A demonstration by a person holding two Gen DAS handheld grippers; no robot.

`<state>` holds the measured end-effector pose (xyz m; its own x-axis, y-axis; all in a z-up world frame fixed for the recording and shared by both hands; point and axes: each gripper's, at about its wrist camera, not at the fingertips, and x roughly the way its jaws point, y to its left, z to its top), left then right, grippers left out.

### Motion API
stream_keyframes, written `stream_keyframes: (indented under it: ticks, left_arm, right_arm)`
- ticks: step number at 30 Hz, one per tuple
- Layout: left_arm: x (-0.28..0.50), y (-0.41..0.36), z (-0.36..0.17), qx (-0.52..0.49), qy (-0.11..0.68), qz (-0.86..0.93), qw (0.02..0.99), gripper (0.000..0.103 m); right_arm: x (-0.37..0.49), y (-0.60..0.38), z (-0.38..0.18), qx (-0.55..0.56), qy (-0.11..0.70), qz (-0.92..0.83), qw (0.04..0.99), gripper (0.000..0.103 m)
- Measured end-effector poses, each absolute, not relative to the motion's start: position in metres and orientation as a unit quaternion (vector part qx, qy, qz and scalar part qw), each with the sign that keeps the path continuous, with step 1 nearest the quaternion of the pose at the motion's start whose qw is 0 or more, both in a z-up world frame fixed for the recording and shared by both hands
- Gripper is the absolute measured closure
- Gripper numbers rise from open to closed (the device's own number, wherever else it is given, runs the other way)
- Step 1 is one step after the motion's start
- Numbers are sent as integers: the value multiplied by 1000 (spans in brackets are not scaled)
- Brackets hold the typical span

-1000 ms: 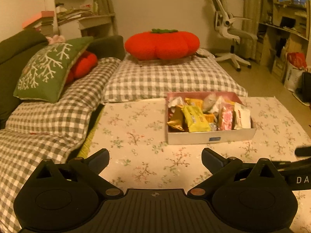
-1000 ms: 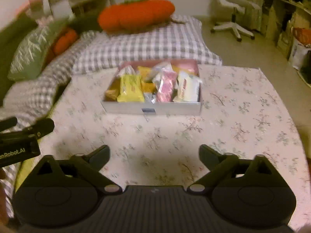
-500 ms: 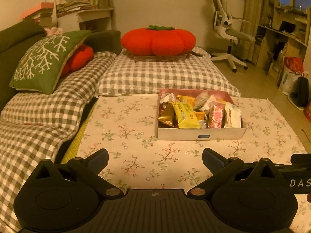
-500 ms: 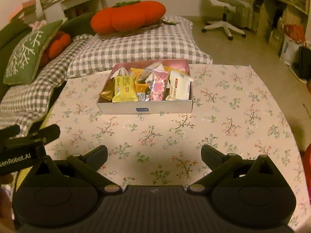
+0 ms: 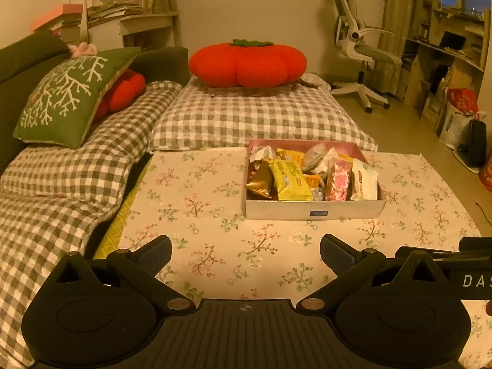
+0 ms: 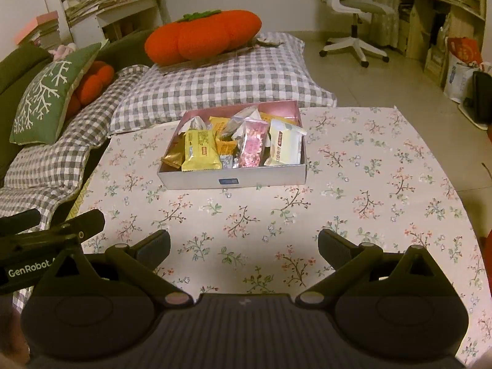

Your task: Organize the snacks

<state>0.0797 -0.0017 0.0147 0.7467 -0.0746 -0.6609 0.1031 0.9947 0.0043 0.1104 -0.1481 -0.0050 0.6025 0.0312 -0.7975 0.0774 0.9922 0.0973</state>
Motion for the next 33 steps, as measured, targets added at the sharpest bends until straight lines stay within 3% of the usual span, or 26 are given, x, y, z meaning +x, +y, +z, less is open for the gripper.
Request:
stream_keyframes:
  ticks: [33]
  left_arm:
    - [81,-2,12,23,369,-38,928,0]
  right_arm:
    - [108,-142,-5,35,436,-22,899,1]
